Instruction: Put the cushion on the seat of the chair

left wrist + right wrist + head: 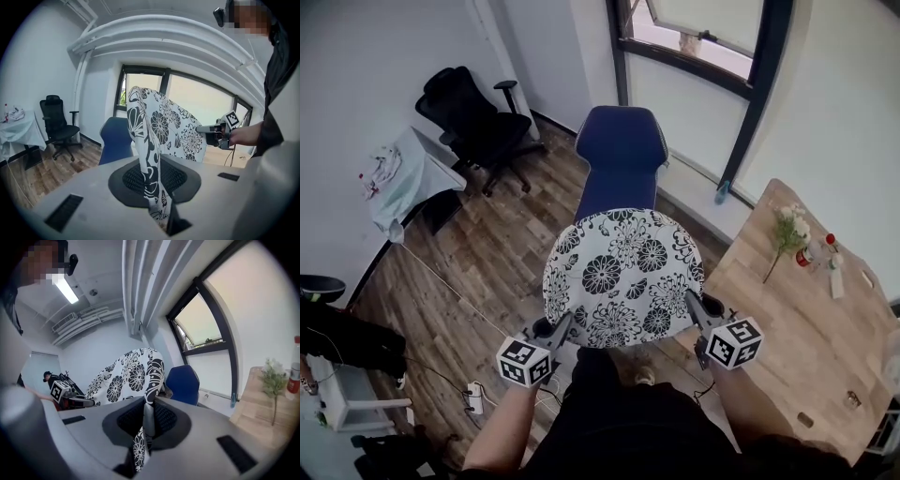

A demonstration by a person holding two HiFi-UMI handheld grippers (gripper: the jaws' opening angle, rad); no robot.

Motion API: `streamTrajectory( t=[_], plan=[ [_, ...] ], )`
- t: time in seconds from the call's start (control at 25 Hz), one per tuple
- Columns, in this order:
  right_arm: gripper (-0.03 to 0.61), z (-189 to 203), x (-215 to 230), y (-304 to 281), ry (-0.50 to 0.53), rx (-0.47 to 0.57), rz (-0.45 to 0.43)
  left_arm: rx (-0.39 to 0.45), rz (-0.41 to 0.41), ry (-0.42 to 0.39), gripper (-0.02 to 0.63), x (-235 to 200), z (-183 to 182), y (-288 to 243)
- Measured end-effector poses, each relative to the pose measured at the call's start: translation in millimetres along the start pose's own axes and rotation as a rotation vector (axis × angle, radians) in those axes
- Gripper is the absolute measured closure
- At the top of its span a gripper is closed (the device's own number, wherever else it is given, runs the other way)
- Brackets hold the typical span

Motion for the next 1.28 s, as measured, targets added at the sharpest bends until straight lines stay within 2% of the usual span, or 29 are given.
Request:
streamTrajectory(
  t=[0.08, 0.12, 0.2, 0.28, 0.4, 0.56, 0.8, 1.12, 1.28],
  plan=[
    [0.543, 9, 2, 19, 0.009, -0.022, -0.068, -0.002, -0.073, 0.011, 0.571, 37, 8, 22],
    [0.543, 11, 2, 24, 0.005, -0.031, -0.073, -0.008, -0.077, 0.016, 0.571, 41, 10, 25],
    [0.543, 6, 1, 12, -0.01, -0.031, -0.036, -0.017, -0.036, 0.015, 0.571, 15, 4, 10],
    [0.543, -10, 1, -24, -0.029, -0.023, 0.013, -0.026, 0.012, 0.006, 0.571, -33, -10, -13],
    [0.543, -25, -1, -62, -0.066, -0.043, 0.032, -0.06, 0.035, 0.01, 0.571, -74, -27, -26],
    [0.543, -30, -4, -62, -0.067, -0.047, 0.045, -0.077, 0.059, -0.002, 0.571, -76, -34, -28],
    [0.543, -19, -20, -58, -0.026, -0.005, 0.051, -0.02, 0.08, -0.046, 0.571, -80, -26, -31],
    [0.543, -6, -19, -61, 0.017, 0.032, 0.109, 0.006, 0.102, -0.091, 0.571, -90, -15, -45],
    [0.543, -1, -26, -62, 0.008, 0.074, 0.109, 0.033, 0.105, -0.114, 0.571, -89, -17, -44]
  ],
)
Point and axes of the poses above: the fingertips, and each gripper's own axes: y backward along the fingers, x to its right, z out of its underside, the point moved 8 cm from there along y, backward along the fingers, and after that the axes turned 11 degrees about -y, right-handed, at the moved point
